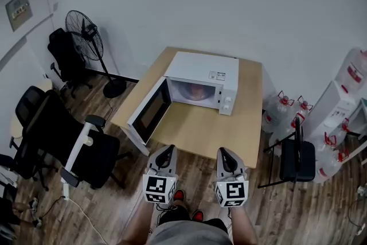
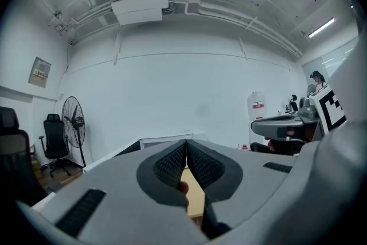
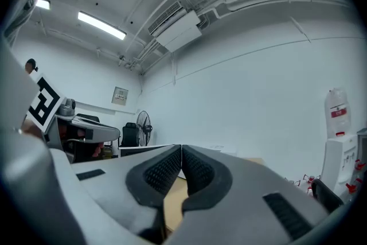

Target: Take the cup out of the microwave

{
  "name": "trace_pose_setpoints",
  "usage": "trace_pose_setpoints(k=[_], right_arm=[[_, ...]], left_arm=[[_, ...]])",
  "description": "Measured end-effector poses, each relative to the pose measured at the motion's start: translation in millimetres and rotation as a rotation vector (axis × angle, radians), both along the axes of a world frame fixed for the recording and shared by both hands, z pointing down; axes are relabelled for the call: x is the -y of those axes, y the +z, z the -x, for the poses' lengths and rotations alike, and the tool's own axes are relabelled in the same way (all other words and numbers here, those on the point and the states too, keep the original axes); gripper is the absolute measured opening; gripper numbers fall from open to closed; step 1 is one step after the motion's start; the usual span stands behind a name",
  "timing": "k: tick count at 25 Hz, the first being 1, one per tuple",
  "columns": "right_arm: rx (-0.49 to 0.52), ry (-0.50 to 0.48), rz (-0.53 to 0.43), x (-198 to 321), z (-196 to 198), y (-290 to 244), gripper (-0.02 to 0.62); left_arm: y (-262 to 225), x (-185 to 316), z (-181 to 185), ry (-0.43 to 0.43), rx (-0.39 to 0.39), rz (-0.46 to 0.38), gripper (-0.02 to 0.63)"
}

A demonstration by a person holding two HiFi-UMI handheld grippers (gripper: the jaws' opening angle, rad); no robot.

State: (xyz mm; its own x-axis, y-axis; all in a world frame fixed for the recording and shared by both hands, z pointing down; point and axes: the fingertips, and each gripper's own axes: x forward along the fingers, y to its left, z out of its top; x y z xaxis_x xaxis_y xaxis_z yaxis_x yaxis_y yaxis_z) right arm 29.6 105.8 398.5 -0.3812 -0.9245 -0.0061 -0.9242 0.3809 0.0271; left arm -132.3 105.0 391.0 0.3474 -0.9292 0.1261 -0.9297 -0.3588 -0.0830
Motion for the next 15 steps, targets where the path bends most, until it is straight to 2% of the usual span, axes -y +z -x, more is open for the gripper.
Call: trace_pose_setpoints(k=[8,15], right_arm=[[0.001,-0.014,0.004,50,7,4,0.018],[-0.001,-0.021,0.033,115,19,13,0.018]], left_arm=[[5,45,8,-0.018,0.001,0.002,0.023],[10,114,16,-0.004,-0.004,0.021,0.023]])
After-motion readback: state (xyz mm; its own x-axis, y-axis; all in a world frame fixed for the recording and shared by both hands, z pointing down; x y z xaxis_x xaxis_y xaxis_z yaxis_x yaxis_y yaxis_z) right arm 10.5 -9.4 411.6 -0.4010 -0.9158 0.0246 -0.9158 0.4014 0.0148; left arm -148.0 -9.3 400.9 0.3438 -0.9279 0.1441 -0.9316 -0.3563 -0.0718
